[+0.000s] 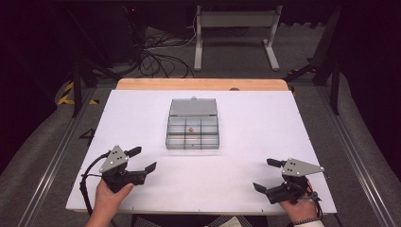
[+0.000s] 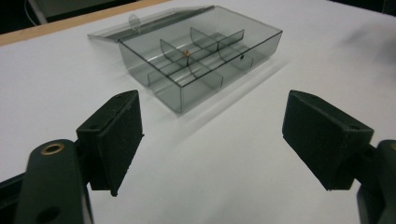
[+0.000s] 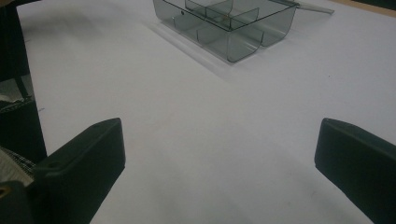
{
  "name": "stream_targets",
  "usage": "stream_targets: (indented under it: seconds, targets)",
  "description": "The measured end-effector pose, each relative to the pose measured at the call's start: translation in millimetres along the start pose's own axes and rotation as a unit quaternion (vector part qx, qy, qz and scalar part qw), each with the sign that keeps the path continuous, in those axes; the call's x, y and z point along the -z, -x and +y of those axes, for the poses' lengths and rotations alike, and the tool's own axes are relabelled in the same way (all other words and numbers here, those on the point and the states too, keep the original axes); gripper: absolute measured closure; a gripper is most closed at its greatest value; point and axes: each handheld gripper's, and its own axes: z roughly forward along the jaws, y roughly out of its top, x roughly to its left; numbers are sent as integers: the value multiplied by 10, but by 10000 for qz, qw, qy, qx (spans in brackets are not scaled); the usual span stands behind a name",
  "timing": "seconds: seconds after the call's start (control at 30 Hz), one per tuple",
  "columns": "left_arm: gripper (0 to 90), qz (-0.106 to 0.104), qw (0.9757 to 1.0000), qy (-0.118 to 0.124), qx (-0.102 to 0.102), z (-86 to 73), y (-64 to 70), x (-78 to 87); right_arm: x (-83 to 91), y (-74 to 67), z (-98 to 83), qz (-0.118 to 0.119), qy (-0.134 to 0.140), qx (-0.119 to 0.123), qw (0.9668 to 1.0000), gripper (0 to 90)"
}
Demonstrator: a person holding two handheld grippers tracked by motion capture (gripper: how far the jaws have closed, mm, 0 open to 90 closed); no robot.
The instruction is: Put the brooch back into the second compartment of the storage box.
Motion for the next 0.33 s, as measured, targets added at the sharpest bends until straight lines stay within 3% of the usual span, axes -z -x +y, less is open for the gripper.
stream_targets:
  seconds: [0.1, 0.33]
  targets:
    - [191, 69, 10000, -44, -53, -73, -6, 36, 2, -3, 0, -2, 0, 5, 10000, 24]
    - [183, -48, 9994, 34, 347, -154, -62, 93, -4, 1, 1, 8, -9, 11, 10000, 24]
